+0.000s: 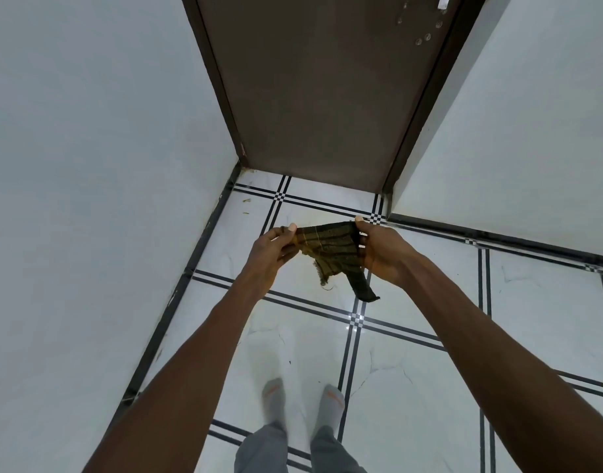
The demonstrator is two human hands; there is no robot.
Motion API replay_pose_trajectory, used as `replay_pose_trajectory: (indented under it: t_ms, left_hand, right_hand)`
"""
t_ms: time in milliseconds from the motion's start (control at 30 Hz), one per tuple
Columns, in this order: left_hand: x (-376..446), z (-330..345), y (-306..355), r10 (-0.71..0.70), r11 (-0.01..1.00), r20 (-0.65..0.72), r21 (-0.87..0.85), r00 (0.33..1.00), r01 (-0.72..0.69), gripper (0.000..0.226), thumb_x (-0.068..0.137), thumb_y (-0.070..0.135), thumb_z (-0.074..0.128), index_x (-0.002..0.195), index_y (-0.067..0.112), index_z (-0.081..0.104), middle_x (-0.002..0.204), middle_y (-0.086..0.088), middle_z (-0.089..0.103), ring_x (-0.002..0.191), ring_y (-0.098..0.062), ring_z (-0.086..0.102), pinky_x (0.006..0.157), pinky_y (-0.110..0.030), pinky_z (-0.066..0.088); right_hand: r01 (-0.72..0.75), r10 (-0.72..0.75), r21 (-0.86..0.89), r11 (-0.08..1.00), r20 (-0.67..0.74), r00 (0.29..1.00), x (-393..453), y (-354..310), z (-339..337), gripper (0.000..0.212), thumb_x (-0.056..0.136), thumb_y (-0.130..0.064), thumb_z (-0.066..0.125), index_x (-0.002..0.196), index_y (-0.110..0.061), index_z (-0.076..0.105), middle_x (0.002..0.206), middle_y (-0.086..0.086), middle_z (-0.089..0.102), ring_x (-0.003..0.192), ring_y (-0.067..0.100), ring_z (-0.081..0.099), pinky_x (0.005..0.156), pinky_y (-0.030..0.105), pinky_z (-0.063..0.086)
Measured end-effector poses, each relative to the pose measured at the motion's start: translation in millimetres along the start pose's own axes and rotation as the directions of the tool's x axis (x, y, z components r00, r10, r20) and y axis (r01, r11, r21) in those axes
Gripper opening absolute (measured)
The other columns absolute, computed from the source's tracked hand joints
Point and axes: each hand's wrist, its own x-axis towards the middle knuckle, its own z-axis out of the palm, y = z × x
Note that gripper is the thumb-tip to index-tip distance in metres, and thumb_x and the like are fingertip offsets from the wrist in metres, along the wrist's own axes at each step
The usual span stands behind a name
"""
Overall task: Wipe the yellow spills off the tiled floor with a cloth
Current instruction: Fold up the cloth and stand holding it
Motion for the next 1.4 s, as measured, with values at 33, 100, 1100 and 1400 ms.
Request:
replay_pose_trajectory:
  t_ms: [33,100,1100,1400]
  left_hand:
    - [0,-2,2,0.014,0.999,-0.022,0.044,1.000,-0.013,0.032,0.102,0.033,0.064,0.120,0.006,0.067,0.116,-0.012,0.077,0.117,-0.027,0.071,0.113,-0.042,0.052]
    - [-1,-5,8,0.039,0.991,-0.050,0.128,0.998,-0.032,0.043,0.098,0.038,0.070,0.129,0.008,0.065,0.123,-0.015,0.074,0.120,-0.030,0.071,0.110,-0.043,0.054]
    - [-19,-10,43,0.341,0.809,0.013,0.505,0.940,-0.301,0.045,0.084,0.016,0.087,0.127,0.013,0.075,0.115,-0.005,0.078,0.106,-0.015,0.074,0.099,-0.025,0.059]
    - [-10,2,56,0.403,0.486,0.135,0.807,0.905,-0.337,0.039,0.087,0.020,0.084,0.124,0.012,0.075,0.123,-0.009,0.073,0.109,-0.019,0.065,0.103,-0.037,0.055]
  right_hand:
    - [0.019,-0.019,-0.053,0.998,-0.001,1.000,0,-2,-1,0.021,0.110,-0.026,0.052,0.112,-0.009,0.065,0.110,0.013,0.070,0.098,0.026,0.071,0.070,0.034,0.061]
    - [0.073,-0.071,-0.188,0.979,0.017,0.997,2,-7,-4,0.012,0.105,-0.019,0.060,0.111,-0.010,0.066,0.110,0.010,0.071,0.103,0.024,0.069,0.077,0.031,0.059]
    - [0.324,-0.547,-0.900,0.293,0.120,0.829,17,-19,-14,0.023,0.091,-0.015,0.080,0.113,-0.008,0.078,0.109,0.011,0.076,0.101,0.023,0.068,0.084,0.029,0.051]
    - [0.450,-0.603,-0.829,0.334,0.179,0.778,9,-26,-25,0.021,0.089,-0.034,0.081,0.095,-0.019,0.068,0.122,0.004,0.067,0.113,0.018,0.059,0.093,0.031,0.050]
